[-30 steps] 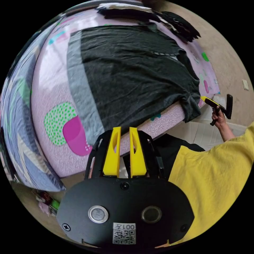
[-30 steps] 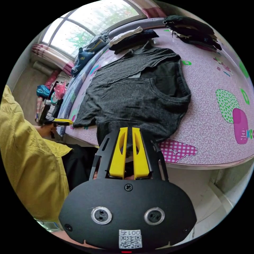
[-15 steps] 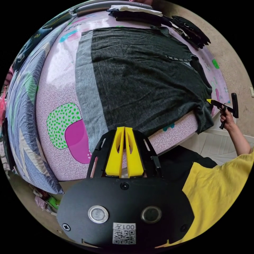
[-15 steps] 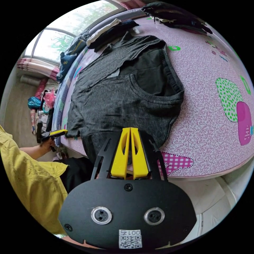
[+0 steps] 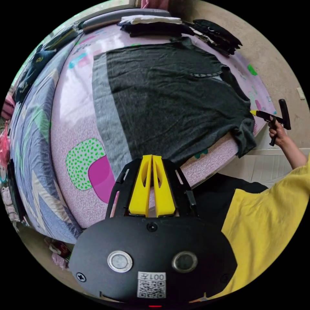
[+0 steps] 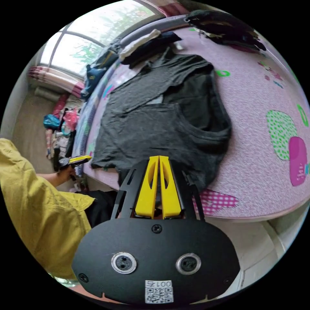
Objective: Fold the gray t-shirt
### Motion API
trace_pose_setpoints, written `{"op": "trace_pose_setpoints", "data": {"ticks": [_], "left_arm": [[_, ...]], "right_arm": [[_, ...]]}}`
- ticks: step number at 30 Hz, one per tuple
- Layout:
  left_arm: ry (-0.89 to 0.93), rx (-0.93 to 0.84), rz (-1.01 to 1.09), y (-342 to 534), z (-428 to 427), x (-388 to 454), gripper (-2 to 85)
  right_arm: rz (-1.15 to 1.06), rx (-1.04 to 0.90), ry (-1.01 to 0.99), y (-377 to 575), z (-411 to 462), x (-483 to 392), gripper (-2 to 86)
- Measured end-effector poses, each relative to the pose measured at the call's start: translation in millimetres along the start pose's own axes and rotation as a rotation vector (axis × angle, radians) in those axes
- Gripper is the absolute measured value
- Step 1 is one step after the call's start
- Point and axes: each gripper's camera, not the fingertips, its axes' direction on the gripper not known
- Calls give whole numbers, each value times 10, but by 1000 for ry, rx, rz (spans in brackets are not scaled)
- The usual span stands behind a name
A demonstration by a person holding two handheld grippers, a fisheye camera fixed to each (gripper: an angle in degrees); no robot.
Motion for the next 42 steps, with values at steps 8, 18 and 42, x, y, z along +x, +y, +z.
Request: {"op": "trace_pose_setpoints", "data": {"ticks": [8, 18, 42], "left_arm": [[151, 40, 128, -383, 111, 322, -13], [167, 10, 147, -366, 222, 290, -13], [-46, 286, 198, -2087, -464, -864, 13]], "right_arm": [[-173, -140, -253, -291, 824, -593, 4], [-255, -352, -186, -195, 1173, -592, 4], [-353, 135, -61, -2169, 22, -140, 14]]}}
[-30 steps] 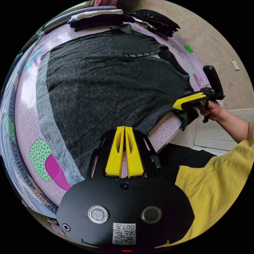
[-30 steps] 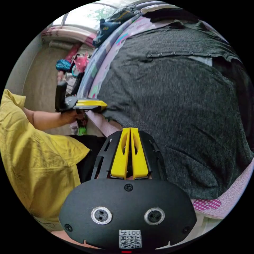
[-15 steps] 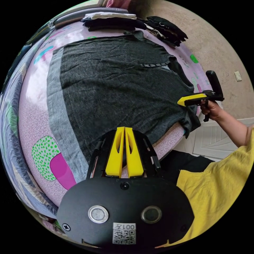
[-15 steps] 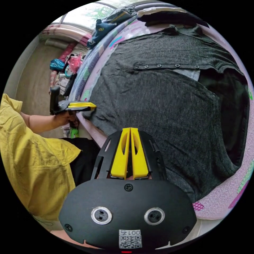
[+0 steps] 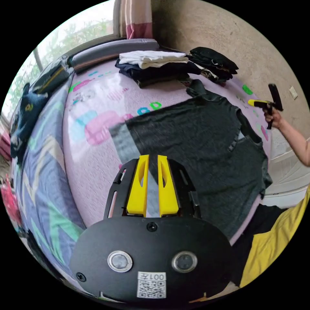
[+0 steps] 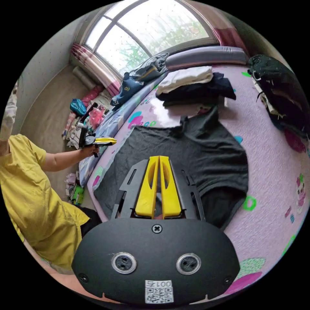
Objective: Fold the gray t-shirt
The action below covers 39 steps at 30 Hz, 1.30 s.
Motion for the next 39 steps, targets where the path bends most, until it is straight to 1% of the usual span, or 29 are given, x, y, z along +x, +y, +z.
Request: {"op": "trace_pose_setpoints", "data": {"ticks": [2, 4, 6, 9, 14, 18, 23, 29, 32, 34, 35, 36, 38, 39], "left_arm": [[-20, 4, 78, -267, 60, -51, 21], [-9, -30, 159, -539, 157, -55, 26], [-5, -96, 268, -880, 319, -3, 33], [-37, -136, 377, -1249, 489, 95, 39], [-37, -211, 485, -1741, 724, 207, 39], [-8, -335, 576, -1987, 941, 296, 34], [19, -398, 612, -2145, 1033, 370, 25], [65, -454, 597, -2316, 1124, 468, 12], [85, -475, 589, -2372, 1169, 528, -9], [103, -491, 586, -2381, 1196, 574, -13], [91, -489, 586, -2379, 1200, 612, -15], [79, -482, 585, -2371, 1194, 654, -15], [61, -454, 576, -2349, 1153, 715, -16], [51, -436, 566, -2329, 1115, 754, -16]], "right_arm": [[-29, -31, 46, -311, 5, 229, 23], [-77, -79, 95, -745, 100, 523, 43], [-97, -114, 97, -1056, 222, 732, 57], [-111, -175, 138, -1486, 468, 1039, 71], [-78, -241, 83, -1933, 753, 1458, 89], [-77, -291, 59, -2139, 912, 1661, 104], [-72, -347, 9, -2290, 1036, 1823, 123], [9, -369, -91, -2394, 1137, 1990, 122], [70, -407, -119, -2395, 1270, 2046, 96], [83, -434, -103, -2368, 1343, 1998, 40], [81, -431, -86, -2361, 1337, 1968, 32], [72, -418, -27, -2351, 1299, 1897, 22], [38, -376, -31, -2335, 1166, 1767, 15], [16, -321, -48, -2311, 1021, 1662, 12]]}}
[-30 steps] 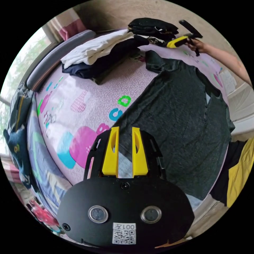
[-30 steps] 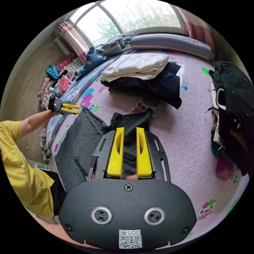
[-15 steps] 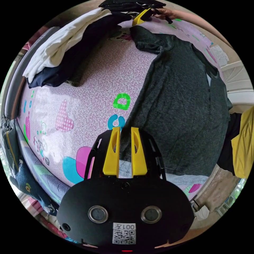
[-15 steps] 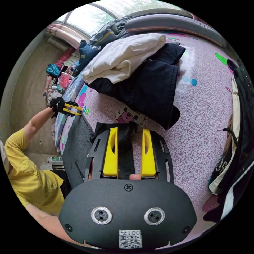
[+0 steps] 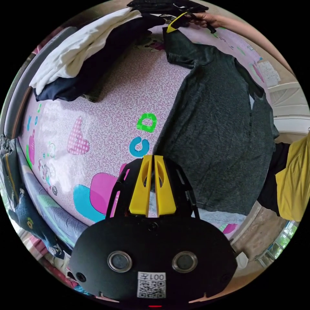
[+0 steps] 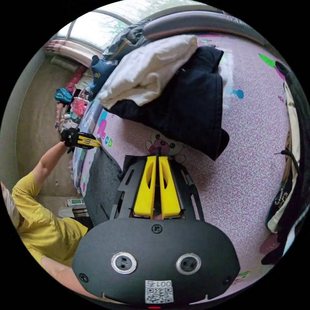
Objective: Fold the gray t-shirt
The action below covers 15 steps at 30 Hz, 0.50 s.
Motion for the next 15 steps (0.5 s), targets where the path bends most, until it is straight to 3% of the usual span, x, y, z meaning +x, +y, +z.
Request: {"op": "trace_pose_setpoints", "data": {"ticks": [7, 11, 15], "left_arm": [[-166, 76, -30, 101, -253, 541, -16], [-277, 132, -49, 278, -385, 1113, -16], [-369, 90, 0, 454, -188, 1772, -16]], "right_arm": [[-288, 291, -66, 992, -802, -1075, 9], [-418, 306, -58, 1699, -987, -1687, 10], [-400, 188, -71, 2445, -691, -2019, 10]]}}
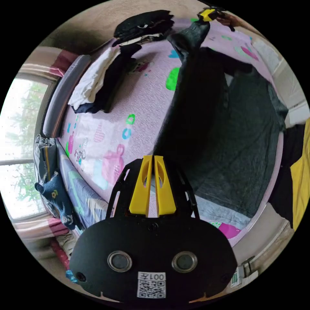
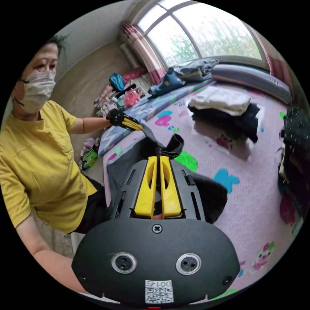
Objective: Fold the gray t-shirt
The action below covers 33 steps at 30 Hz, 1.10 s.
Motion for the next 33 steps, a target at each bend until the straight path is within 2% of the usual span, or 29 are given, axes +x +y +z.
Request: {"op": "trace_pose_setpoints", "data": {"ticks": [6, 12, 15, 19, 23, 28, 33], "left_arm": [[-52, -141, 130, 3, 480, 784, -16], [-51, -119, 107, -81, 489, 867, -16], [-45, -118, 102, -100, 511, 936, -16], [-47, -119, 128, -132, 519, 1025, -16], [-49, -116, 134, -224, 413, 857, -15], [6, -91, -4, -399, 253, 307, -14], [44, -109, -87, -642, 290, -33, -13]], "right_arm": [[177, -147, 70, 613, 713, -32, 12], [110, -92, 163, 573, 599, -528, 11], [81, -123, 222, 665, 653, -867, 9], [137, -136, 296, 744, 739, -892, 8], [111, -61, 396, 309, 472, -607, 8], [68, 6, 512, -593, 109, -76, 7], [32, -82, 565, -1083, 215, 130, 9]]}}
